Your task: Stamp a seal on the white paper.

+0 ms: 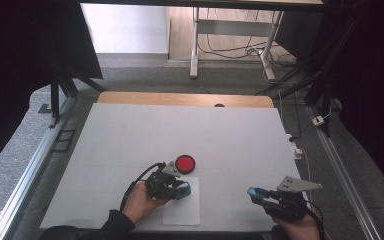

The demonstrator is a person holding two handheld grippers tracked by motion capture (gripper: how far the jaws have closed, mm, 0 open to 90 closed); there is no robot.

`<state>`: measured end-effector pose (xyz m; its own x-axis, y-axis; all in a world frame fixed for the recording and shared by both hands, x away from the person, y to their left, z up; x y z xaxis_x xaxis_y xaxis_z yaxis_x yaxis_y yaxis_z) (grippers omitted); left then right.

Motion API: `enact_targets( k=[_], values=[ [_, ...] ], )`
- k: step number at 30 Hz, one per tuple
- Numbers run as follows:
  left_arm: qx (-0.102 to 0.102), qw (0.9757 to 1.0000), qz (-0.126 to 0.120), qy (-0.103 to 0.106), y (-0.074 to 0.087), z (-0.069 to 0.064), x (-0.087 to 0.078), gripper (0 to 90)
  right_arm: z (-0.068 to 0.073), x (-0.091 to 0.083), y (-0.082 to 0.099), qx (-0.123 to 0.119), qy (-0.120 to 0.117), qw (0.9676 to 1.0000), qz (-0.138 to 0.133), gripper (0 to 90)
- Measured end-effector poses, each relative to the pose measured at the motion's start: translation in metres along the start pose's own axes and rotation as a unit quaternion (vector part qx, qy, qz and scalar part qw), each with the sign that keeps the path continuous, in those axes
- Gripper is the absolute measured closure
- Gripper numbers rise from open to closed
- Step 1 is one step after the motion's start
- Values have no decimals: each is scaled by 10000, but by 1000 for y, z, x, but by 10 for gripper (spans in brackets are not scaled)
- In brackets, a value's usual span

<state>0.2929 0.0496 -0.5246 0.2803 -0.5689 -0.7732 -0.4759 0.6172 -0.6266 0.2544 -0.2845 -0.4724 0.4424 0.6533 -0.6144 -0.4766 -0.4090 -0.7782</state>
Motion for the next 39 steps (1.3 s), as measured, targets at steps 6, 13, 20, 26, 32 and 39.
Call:
enact_targets(
  k=[6, 13, 20, 26, 32, 39],
  values=[
    [210, 9995, 45, -226, -1, -7, 0, 706, 0, 0, 0, -9, -1, 10000, 3, 679],
    [177, 9997, 42, -188, -1, -6, 0, 706, 0, 0, 0, -14, -8, 10000, 9, 679],
    [8, 10000, -34, -12, 1, 0, 0, 704, 0, 0, 0, -16, -9, 10000, 11, 679],
    [-33, 10000, -17, 66, 1, 2, 0, 703, 0, 0, 0, -13, -10, 10000, 6, 679],
    [45, 10000, -41, 21, 0, 1, 0, 701, 0, 0, 0, 7, -43, 10000, -17, 678],
    [-116, 9998, -63, 146, 1, 5, -1, 699, 0, 0, 0, 4, -35, 10000, -14, 678]
  ],
)
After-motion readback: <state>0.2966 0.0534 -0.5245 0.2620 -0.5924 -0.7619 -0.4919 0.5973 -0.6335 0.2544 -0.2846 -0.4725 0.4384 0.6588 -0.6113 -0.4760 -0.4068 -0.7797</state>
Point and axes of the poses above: each handheld gripper's, and its own axes: x roughly forward along the jaws, y roughly out of its underside, z roughly to its left, the point moved 3 cm from there along x, roughly forward along the jaws, and after that the axes turned 3 degrees about -y, right-handed, at the moved point
